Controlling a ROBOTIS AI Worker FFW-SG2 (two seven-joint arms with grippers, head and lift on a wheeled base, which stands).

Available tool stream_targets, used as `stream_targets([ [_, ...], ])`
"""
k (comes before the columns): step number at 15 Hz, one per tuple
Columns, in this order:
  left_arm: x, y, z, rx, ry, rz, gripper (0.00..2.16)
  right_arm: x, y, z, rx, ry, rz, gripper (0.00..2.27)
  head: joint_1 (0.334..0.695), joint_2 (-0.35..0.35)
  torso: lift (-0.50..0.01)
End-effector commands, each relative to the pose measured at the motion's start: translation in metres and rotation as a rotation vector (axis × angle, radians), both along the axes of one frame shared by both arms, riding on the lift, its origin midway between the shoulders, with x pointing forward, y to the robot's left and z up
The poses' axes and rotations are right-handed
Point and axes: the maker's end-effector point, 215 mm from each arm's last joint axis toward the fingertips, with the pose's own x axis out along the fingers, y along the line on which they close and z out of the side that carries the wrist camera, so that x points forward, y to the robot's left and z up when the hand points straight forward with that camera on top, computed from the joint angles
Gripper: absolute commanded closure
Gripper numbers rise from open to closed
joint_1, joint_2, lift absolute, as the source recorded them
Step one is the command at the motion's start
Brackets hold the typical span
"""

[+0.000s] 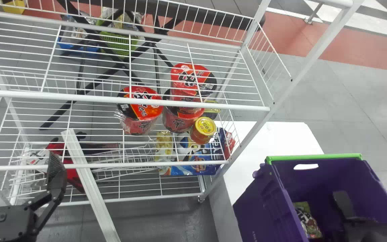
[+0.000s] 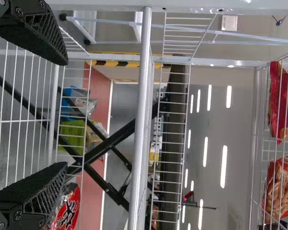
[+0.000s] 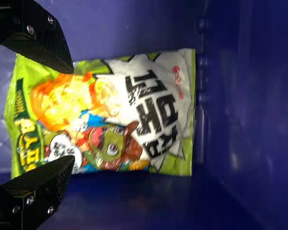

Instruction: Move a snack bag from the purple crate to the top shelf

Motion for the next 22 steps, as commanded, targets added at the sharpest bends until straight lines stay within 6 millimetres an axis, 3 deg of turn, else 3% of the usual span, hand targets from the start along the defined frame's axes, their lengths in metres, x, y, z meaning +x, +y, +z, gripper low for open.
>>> stream_targets([
  [1,0.000,0.002,-0.002,-0.003,0.001,0.003,0.06,0.004,0.000,-0.002,-0.006,0.010,0.027,0.21,0.695,-0.350,-0.453],
  [10,-0.001,0.001,-0.003,-0.003,0.003,0.002,0.06,-0.011,-0.005,-0.012,-0.016,0.038,0.084,0.21,0.695,-0.350,-0.453],
  [16,-0.003,0.002,-0.007,0.001,0.011,0.001,0.06,-0.008,0.001,-0.021,-0.010,0.011,0.097,0.22,0.695,-0.350,-0.453],
  [19,-0.004,0.003,-0.004,0.000,0.004,0.003,0.06,-0.009,-0.005,-0.021,-0.031,0.010,0.104,0.22,0.695,-0.350,-0.453],
  [22,-0.004,0.003,-0.004,-0.001,0.004,0.002,0.06,-0.011,-0.008,-0.019,-0.025,0.006,0.085,0.38,0.695,-0.350,-0.453],
])
